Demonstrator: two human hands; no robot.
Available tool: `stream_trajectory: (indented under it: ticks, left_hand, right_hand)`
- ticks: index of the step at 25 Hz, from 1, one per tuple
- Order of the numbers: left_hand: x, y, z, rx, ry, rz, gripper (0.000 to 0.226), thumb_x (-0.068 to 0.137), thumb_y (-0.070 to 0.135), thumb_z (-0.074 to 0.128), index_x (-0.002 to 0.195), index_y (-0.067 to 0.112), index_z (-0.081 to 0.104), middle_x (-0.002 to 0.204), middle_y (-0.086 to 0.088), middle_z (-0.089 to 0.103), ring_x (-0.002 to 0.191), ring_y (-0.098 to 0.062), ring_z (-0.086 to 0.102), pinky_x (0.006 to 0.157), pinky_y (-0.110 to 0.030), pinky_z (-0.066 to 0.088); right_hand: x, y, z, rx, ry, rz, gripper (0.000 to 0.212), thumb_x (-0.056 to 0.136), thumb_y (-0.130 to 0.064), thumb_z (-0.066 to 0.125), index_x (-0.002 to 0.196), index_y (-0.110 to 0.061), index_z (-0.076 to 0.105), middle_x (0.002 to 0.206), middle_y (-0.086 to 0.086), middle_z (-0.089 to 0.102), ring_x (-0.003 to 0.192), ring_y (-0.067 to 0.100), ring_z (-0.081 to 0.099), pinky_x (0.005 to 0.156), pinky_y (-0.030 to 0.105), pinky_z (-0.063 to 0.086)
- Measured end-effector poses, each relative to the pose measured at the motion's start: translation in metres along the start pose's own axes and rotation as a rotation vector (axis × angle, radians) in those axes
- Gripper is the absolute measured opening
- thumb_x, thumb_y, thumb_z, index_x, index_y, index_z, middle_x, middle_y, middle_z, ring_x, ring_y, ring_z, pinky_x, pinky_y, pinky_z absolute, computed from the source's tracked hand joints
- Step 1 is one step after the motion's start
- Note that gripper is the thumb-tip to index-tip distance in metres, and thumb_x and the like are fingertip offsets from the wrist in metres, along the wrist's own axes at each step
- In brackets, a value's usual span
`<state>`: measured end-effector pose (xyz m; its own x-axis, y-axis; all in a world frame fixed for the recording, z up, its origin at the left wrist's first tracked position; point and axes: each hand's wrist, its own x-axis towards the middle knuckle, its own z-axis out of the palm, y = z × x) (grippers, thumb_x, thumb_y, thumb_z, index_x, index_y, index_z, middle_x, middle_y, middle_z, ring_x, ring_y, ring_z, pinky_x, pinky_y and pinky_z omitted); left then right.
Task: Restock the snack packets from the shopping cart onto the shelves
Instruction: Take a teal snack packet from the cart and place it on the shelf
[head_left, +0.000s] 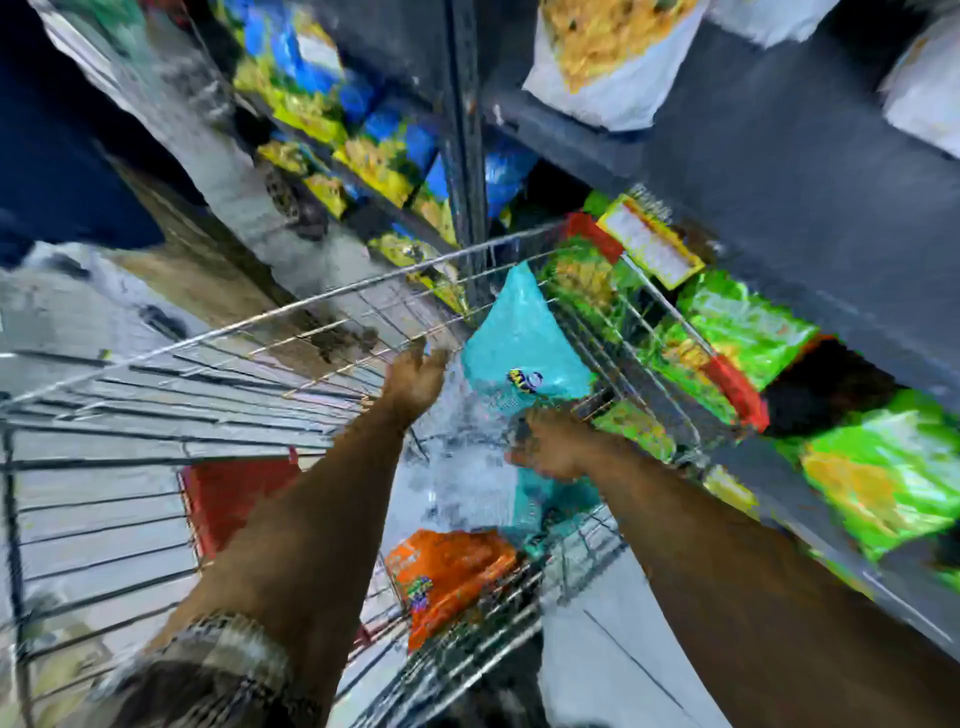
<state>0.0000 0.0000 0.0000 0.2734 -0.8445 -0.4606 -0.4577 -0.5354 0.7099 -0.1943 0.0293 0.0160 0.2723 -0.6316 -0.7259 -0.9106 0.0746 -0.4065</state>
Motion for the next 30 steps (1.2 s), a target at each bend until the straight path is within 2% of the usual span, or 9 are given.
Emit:
stream_trajectory:
  ticks: [3, 6, 9, 12, 16, 18, 21, 26, 30]
  left_hand:
    - [0.029, -0.005, 0.027, -0.131, -0.16, -0.011, 0.07, 0.08, 0.047, 0.048, 0.113, -0.015, 0.056, 0.12, -0.039, 0.058, 0.11, -0.038, 0.062, 0.096, -0.044, 0.048]
    - [0.043, -0.014, 0.048, -0.107, -0.168, 0.136, 0.037, 0.088, 0.042, 0.051, 0.099, 0.01, 0.067, 0.096, -0.015, 0.072, 0.07, -0.004, 0.064, 0.072, -0.024, 0.051]
    - [0.059, -0.018, 0.053, -0.177, -0.165, 0.09, 0.04, 0.084, 0.049, 0.054, 0.102, 0.017, 0.069, 0.093, -0.004, 0.073, 0.079, -0.014, 0.066, 0.077, -0.032, 0.055]
    - [0.064, -0.018, 0.053, -0.183, -0.061, 0.062, 0.036, 0.08, 0.043, 0.058, 0.068, 0.01, 0.067, 0.058, -0.002, 0.055, 0.057, -0.013, 0.05, 0.062, -0.033, 0.043]
    - [0.041, -0.013, 0.05, -0.292, 0.005, -0.008, 0.029, 0.079, 0.033, 0.063, 0.053, 0.021, 0.067, 0.045, 0.014, 0.051, 0.053, -0.008, 0.046, 0.057, -0.027, 0.04]
    - [0.024, -0.003, 0.045, -0.324, 0.027, -0.012, 0.031, 0.081, 0.027, 0.064, 0.051, 0.023, 0.068, 0.043, 0.016, 0.055, 0.047, -0.001, 0.049, 0.051, -0.017, 0.04]
    - [-0.004, 0.022, 0.036, -0.372, 0.104, 0.007, 0.035, 0.083, 0.022, 0.068, 0.048, 0.022, 0.065, 0.045, 0.015, 0.059, 0.044, 0.002, 0.051, 0.049, -0.014, 0.041]
    - [-0.066, 0.075, 0.019, -0.245, 0.189, 0.206, 0.036, 0.082, 0.026, 0.067, 0.052, 0.007, 0.061, 0.043, 0.0, 0.054, 0.042, -0.002, 0.048, 0.051, -0.021, 0.039]
    - [-0.127, 0.138, 0.014, -0.378, 0.227, 0.351, 0.041, 0.086, 0.025, 0.066, 0.066, -0.011, 0.059, 0.06, -0.016, 0.053, 0.058, -0.02, 0.045, 0.058, -0.035, 0.038]
  right_hand:
    - [0.035, -0.005, 0.012, 0.279, -0.182, 0.118, 0.041, 0.091, -0.026, 0.056, 0.122, 0.001, 0.057, 0.123, 0.018, 0.062, 0.113, 0.024, 0.061, 0.088, 0.026, 0.046]
    - [0.059, -0.009, 0.026, 0.788, 0.126, 0.24, 0.015, 0.086, -0.017, 0.064, 0.095, -0.006, 0.068, 0.078, 0.001, 0.07, 0.06, 0.004, 0.067, 0.055, 0.021, 0.048]
    - [0.078, -0.01, 0.029, 0.941, 0.34, 0.36, 0.027, 0.084, -0.021, 0.064, 0.104, -0.002, 0.063, 0.097, 0.016, 0.069, 0.082, 0.024, 0.065, 0.063, 0.031, 0.05]
    - [0.08, -0.007, 0.025, 1.065, 0.336, 0.448, 0.013, 0.086, -0.018, 0.06, 0.075, -0.011, 0.06, 0.091, 0.016, 0.064, 0.062, 0.018, 0.055, 0.053, 0.023, 0.044]
    - [0.061, 0.003, 0.031, 0.996, 0.334, 0.526, 0.025, 0.086, -0.019, 0.058, 0.062, -0.014, 0.054, 0.094, 0.012, 0.064, 0.078, 0.019, 0.055, 0.074, 0.03, 0.049]
    - [0.045, 0.002, 0.023, 0.973, 0.52, 0.46, 0.009, 0.083, -0.014, 0.061, 0.085, -0.007, 0.067, 0.11, 0.014, 0.07, 0.092, 0.021, 0.06, 0.084, 0.032, 0.048]
    - [0.016, 0.011, 0.003, 0.87, 0.629, 0.235, 0.024, 0.08, -0.011, 0.065, 0.104, -0.008, 0.069, 0.113, 0.012, 0.072, 0.108, 0.023, 0.064, 0.091, 0.036, 0.051]
    - [-0.053, 0.031, -0.029, 0.676, 0.68, 0.056, 0.021, 0.084, -0.017, 0.061, 0.065, -0.006, 0.064, 0.071, 0.01, 0.071, 0.075, 0.01, 0.057, 0.065, 0.031, 0.043]
    - [-0.127, 0.041, -0.071, 0.648, 0.781, -0.137, 0.051, 0.087, -0.017, 0.06, 0.045, -0.018, 0.03, 0.04, -0.006, 0.029, 0.046, 0.006, 0.03, 0.055, 0.034, 0.021]
